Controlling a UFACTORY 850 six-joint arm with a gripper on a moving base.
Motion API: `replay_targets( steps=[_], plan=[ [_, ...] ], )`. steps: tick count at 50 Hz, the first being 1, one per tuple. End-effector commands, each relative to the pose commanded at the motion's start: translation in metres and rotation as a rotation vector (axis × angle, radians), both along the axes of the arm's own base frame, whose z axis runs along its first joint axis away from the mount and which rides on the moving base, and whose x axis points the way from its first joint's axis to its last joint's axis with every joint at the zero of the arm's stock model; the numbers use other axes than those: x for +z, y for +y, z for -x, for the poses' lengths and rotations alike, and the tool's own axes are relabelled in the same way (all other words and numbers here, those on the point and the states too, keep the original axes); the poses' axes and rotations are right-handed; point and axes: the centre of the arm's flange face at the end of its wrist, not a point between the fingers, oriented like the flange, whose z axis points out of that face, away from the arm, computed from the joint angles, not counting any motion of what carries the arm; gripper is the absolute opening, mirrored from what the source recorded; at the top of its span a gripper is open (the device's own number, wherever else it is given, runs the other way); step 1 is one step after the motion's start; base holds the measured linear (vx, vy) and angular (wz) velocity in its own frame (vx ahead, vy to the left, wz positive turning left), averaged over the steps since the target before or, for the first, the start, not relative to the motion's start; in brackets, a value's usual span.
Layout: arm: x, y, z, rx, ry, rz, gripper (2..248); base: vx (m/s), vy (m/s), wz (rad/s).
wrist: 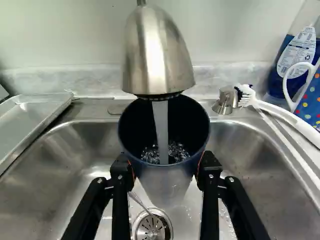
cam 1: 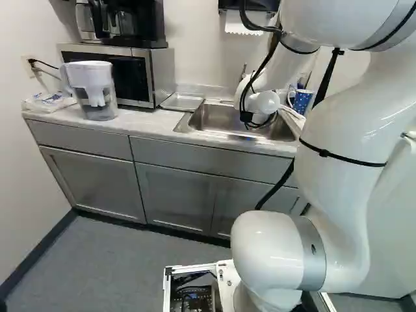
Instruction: Rinse the cup and place it in the tray
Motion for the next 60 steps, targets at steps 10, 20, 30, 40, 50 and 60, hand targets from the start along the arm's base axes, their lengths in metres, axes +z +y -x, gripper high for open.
replay_targets(
  steps=[10,20,30,40,50,60],
  plan=[
    [0.0,0.0,0.0,0.0,0.0,0.0,126,0.0,0.0,0.0],
    [0.0,0.0,0.0,0.0,0.0,0.0,126,0.0,0.0,0.0],
    [0.0,0.0,0.0,0.0,0.0,0.0,126,0.0,0.0,0.0],
    [0.0,0.0,0.0,0.0,0.0,0.0,126,0.0,0.0,0.0],
    [0.0,0.0,0.0,0.0,0.0,0.0,126,0.0,0.0,0.0],
    [0.0,0.0,0.0,0.0,0.0,0.0,126,0.0,0.0,0.0]
  ],
)
